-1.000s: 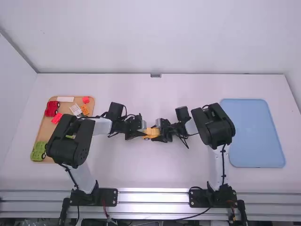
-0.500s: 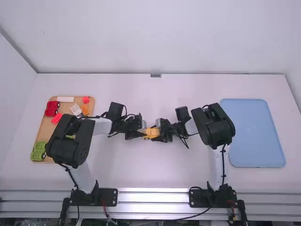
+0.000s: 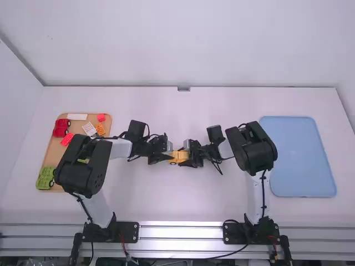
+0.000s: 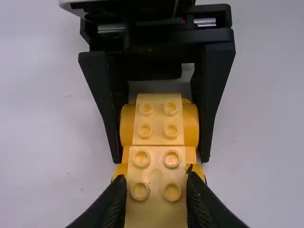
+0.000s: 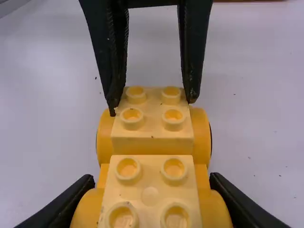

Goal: Assemble lego blocks to make yellow taxi

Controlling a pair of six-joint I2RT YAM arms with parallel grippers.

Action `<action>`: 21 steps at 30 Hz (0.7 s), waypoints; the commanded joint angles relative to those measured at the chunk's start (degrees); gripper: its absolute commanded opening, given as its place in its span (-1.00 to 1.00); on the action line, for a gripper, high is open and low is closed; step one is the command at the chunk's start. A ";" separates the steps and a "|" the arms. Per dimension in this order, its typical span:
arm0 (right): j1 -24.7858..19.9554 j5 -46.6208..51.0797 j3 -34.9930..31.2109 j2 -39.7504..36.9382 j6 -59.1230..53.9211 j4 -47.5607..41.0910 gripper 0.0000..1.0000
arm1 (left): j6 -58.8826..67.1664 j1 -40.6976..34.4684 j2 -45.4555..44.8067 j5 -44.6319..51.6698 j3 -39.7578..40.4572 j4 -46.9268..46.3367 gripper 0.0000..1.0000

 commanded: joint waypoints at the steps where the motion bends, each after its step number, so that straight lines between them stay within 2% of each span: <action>1: 0.26 -0.13 0.76 0.98 -0.07 -0.20 -0.18 | -0.11 -0.48 0.72 2.10 -0.90 -0.24 -0.24; 3: 0.26 -0.11 0.76 0.98 -0.04 -0.20 -0.16 | -0.11 -0.48 0.72 2.01 -0.90 -0.26 -0.06; 7: 0.26 0.07 0.76 0.98 -0.04 -0.22 -0.15 | -0.11 -0.48 0.72 2.16 -0.90 -0.17 0.09; 8: 0.26 0.02 0.76 0.98 -0.07 -0.24 -0.14 | -0.11 -0.48 0.72 2.19 -0.81 -0.07 0.22; 17: 0.26 0.04 0.76 0.98 -0.04 -0.22 -0.13 | 0.22 0.39 0.68 9.38 2.58 -0.59 0.22; 21: 0.26 0.02 0.76 0.98 -0.02 -0.17 -0.12 | -0.11 0.61 0.68 10.62 4.24 -2.82 -0.44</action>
